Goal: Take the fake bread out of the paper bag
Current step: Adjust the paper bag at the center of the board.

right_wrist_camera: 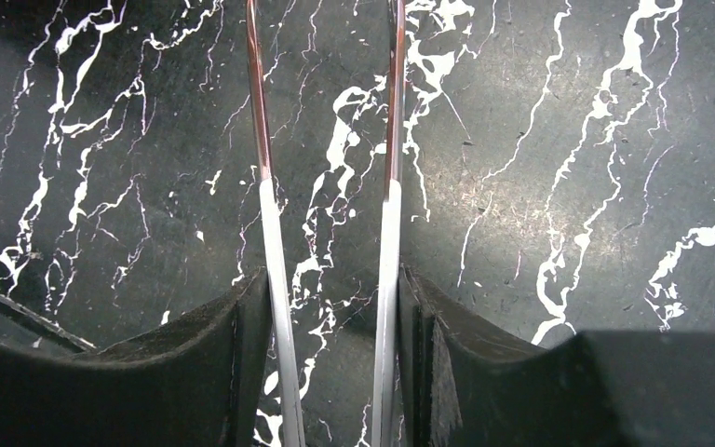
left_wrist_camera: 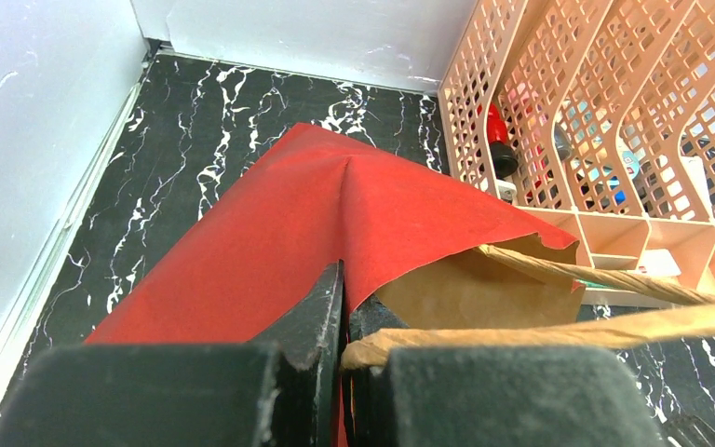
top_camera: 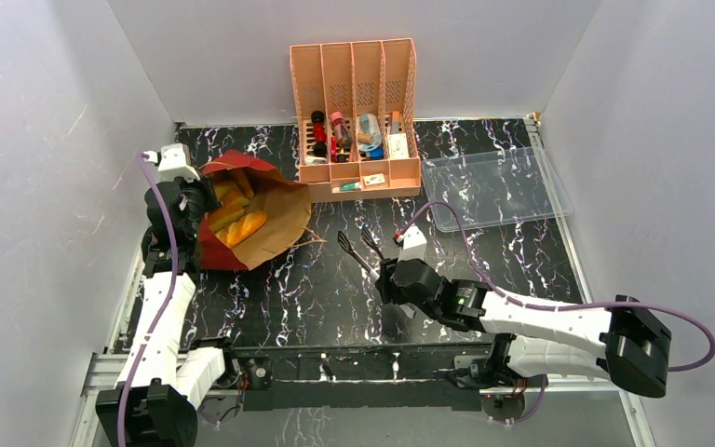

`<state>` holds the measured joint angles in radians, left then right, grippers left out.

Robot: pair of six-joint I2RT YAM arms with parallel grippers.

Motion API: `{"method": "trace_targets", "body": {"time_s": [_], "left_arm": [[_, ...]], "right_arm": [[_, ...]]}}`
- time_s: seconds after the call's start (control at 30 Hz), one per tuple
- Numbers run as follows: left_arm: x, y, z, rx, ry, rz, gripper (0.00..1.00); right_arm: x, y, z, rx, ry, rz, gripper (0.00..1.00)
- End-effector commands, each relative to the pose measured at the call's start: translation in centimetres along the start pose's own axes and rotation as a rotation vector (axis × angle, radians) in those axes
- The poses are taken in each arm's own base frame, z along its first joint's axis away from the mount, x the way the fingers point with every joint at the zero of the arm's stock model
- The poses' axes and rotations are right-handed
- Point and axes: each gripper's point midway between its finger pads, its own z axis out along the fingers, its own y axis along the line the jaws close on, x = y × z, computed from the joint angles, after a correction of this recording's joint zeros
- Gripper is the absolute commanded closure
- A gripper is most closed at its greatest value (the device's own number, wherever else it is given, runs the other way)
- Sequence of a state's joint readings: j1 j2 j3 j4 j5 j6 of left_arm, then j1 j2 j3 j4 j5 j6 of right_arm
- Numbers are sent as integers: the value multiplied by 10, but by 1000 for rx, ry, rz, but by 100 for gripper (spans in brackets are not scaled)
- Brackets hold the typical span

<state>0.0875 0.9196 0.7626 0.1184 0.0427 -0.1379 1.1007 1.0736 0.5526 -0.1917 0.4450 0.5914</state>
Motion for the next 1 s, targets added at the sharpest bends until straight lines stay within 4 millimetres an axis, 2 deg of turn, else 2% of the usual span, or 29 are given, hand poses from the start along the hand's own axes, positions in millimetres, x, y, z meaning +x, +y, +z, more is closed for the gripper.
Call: {"method": "trace_targets", "body": {"time_s": [0.0, 0.3, 0.57, 0.77, 0.97], "left_arm": [[3, -8, -6, 40, -2, -1, 100], [18, -11, -9, 64, 31, 11, 100], [25, -14, -11, 78, 43, 16, 100], [29, -17, -15, 93, 43, 11, 100], [28, -23, -22, 119, 29, -13, 100]], "right_arm": [[-32, 15, -15, -55, -83, 67, 63], [-64, 26, -46, -117, -157, 101, 62], [-85, 47, -66, -171, -195, 94, 62], [-91, 75, -71, -239, -202, 90, 62], [-89, 114, -63, -304, -186, 69, 62]]}}
